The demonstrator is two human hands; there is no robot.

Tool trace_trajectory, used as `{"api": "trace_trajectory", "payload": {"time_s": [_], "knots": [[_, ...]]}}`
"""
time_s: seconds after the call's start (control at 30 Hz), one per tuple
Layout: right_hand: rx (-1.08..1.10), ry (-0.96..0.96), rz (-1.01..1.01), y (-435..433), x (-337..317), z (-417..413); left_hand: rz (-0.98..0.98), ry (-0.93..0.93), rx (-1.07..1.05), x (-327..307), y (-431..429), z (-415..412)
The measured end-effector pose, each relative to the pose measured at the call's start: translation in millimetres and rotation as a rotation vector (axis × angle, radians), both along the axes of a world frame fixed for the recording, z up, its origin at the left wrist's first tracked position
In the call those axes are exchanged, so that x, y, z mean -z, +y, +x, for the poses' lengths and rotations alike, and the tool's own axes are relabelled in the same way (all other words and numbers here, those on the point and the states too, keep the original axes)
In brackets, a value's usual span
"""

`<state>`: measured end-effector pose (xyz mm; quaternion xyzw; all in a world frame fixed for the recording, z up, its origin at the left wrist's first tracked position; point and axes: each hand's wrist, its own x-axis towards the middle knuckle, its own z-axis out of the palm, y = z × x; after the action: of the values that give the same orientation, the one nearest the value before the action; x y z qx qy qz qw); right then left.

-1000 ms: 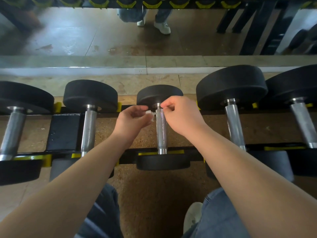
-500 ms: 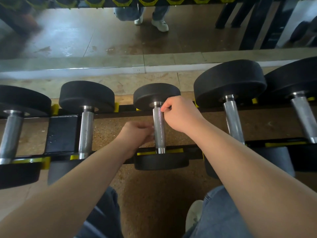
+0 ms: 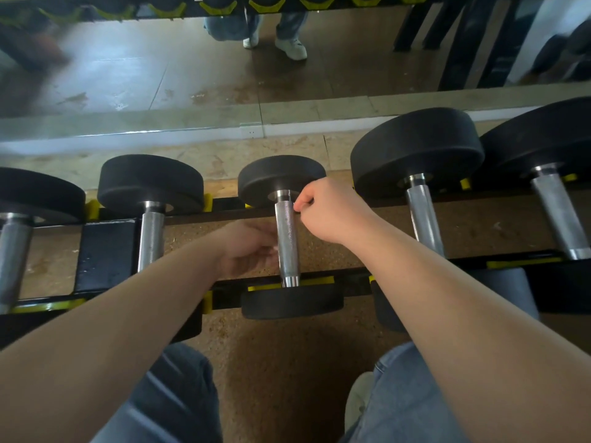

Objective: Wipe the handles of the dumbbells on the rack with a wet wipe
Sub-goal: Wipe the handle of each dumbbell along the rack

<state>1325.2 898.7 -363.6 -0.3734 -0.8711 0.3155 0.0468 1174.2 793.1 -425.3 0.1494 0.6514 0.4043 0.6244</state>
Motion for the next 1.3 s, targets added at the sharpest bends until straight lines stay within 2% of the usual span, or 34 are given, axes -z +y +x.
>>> {"api": "trace_trajectory", "payload": {"time_s": [0.1,0.17,0.23,0.3,0.37,0.43,0.57,0.63,0.7,0.8,0.83,0.87,0.9,1.0,1.1,1.17,1.27,1.3], "knots": [[0.008,0.022,-0.006,1.1,-3.0,4.0,0.126,-0.039,-0.178,7.7,8.8,7.7],[0.014,0.034,-0.006,1.4,-5.2,6.1,0.144,-0.099,-0.145,13.5,3.5,5.7],[0.02,0.045,-0.008,1.6,-6.6,8.0,0.054,-0.087,0.09,13.7,-5.3,2.7],[0.008,0.041,-0.009,0.8,-6.5,8.7,-0.059,0.018,0.366,7.2,-10.2,3.9],[-0.007,0.027,-0.022,-0.4,-5.0,8.3,-0.085,0.046,0.446,2.3,-9.7,4.5],[-0.014,0.013,-0.034,-0.2,-4.1,8.3,-0.065,-0.012,0.342,4.5,-5.9,1.8],[-0.004,0.03,-0.038,4.1,-6.7,10.0,0.163,-0.078,-0.163,8.2,10.8,-5.6],[0.003,0.046,-0.039,4.8,-7.2,10.1,0.224,-0.068,-0.27,6.3,14.3,-6.2],[0.001,0.047,-0.037,4.0,-6.3,9.0,0.164,0.025,-0.124,2.9,5.6,-5.6],[-0.028,0.018,-0.028,2.0,-5.2,7.0,-0.052,0.165,0.317,-1.9,-19.4,-1.3],[-0.038,0.009,-0.026,1.3,-5.1,6.7,-0.097,0.198,0.393,-4.0,-25.3,1.1],[-0.046,0.003,-0.023,0.6,-4.9,6.7,-0.111,0.195,0.375,-4.9,-27.6,3.8],[-0.051,-0.002,-0.018,0.0,-4.7,6.7,-0.107,0.157,0.27,-5.5,-26.9,6.6],[-0.055,-0.004,-0.012,-0.7,-4.5,6.4,-0.033,0.082,-0.22,-10.9,-13.7,12.6],[-0.047,0.004,-0.004,-0.4,-4.7,5.5,0.112,0.091,-0.365,-18.1,-6.1,17.3],[-0.051,0.015,0.001,-0.3,-3.7,5.0,0.08,0.155,-0.282,-23.1,-17.2,23.4],[-0.068,-0.002,0.011,-0.9,0.0,3.5,-0.11,0.511,0.121,-30.1,-37.6,30.2],[-0.074,-0.012,0.013,-1.3,1.8,2.3,-0.142,0.562,0.216,-32.5,-40.8,31.7]]}}
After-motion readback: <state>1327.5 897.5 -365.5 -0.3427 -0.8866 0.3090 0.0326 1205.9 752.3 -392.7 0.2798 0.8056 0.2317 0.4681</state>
